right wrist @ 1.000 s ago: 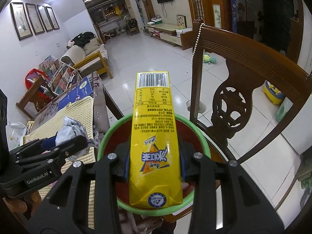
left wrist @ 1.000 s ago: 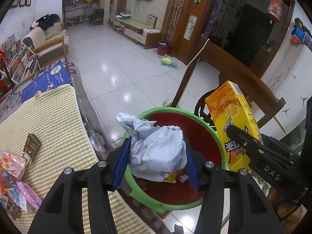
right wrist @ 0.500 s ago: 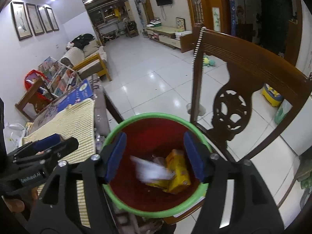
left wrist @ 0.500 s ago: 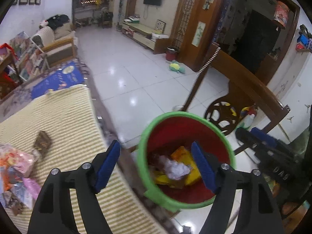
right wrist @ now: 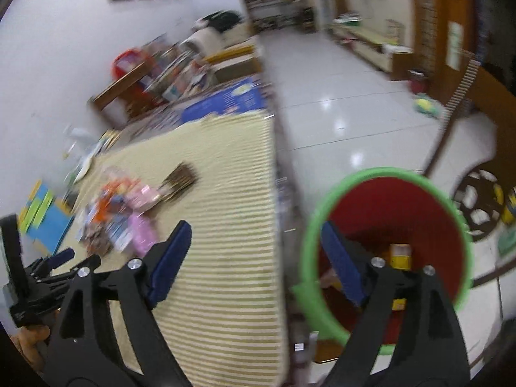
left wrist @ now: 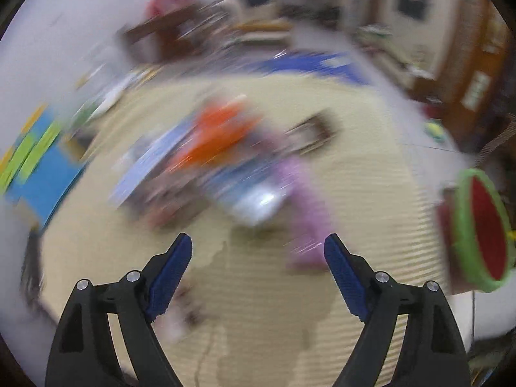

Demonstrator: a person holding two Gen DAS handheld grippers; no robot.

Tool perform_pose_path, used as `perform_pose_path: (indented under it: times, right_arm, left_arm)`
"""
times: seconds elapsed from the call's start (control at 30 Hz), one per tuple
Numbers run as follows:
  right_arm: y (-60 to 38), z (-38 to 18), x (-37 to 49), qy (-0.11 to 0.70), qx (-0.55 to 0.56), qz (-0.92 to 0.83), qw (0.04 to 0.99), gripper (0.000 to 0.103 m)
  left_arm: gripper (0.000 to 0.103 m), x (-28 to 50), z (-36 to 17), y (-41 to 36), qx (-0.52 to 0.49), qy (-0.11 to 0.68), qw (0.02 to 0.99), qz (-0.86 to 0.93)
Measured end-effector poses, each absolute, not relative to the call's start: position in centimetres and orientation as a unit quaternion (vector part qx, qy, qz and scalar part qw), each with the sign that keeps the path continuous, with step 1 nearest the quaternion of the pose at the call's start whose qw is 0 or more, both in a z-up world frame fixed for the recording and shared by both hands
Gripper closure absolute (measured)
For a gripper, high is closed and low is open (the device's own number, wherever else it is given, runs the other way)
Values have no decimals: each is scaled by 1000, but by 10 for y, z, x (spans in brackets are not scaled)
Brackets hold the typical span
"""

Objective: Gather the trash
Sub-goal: 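Grasp crumpled newspaper with the left tool while the right tool grasps the pink wrapper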

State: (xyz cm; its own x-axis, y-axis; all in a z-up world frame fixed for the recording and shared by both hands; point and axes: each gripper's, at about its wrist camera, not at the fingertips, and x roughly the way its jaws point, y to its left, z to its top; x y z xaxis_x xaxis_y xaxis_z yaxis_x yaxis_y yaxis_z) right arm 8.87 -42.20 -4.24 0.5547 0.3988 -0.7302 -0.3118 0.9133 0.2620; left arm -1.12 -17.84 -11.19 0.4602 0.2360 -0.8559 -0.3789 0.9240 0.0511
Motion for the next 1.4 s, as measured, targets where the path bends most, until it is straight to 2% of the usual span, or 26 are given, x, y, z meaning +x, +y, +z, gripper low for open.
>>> perform_pose_path:
  times: [0.2,0.4,0.43,0.5,0.57,0.6,0.7,1.17,1.2,1.27,1.3,1.33,1.4]
  right_arm:
    - [-349,-56,78,449,4,260,855,16]
    - [-298,-68,66,468,-24,266,842,15]
    - [-295,-71,65,471,-25,263,841,14]
    - [-286,-75,64,483,-23,256,837,14]
    - [-277,-77,62,491,-17,248,835,14]
    - [-274,-78,62,493,-14,244,835,14]
    - [-263,-83,65,496,-10,224,839,14]
    - [-207,-147,101,546,-19,117,830,15]
    - [-206,-150,102,547,-12,110,830,17]
    - [-203,-155,103,552,-3,104,827,42]
    - [-201,-159,104,561,-3,106,821,50]
    - [-198,-161,103,568,-2,108,816,67]
    - [-197,-159,100,567,12,108,817,69]
  left_arm:
    - [23,-62,-154,-109,-146,529,799,246]
    - [25,-55,-174,-94,-164,552,795,191]
    - [27,-51,-176,-94,-161,558,794,181]
    - [45,-44,-186,-90,-160,575,788,150]
    - [52,-43,-196,-79,-162,579,788,133]
    - [57,-40,-195,-74,-165,578,790,118]
    - [62,-33,-188,-61,-154,574,798,97]
    - [61,0,-105,-9,-96,470,876,37]
    - [61,0,-101,-6,-93,465,880,30]
    - [61,4,-103,-3,-90,463,882,23]
    - [60,4,-101,-2,-87,462,883,20]
    - [60,5,-100,-1,-85,461,883,18]
    - [60,9,-100,3,-83,461,883,15]
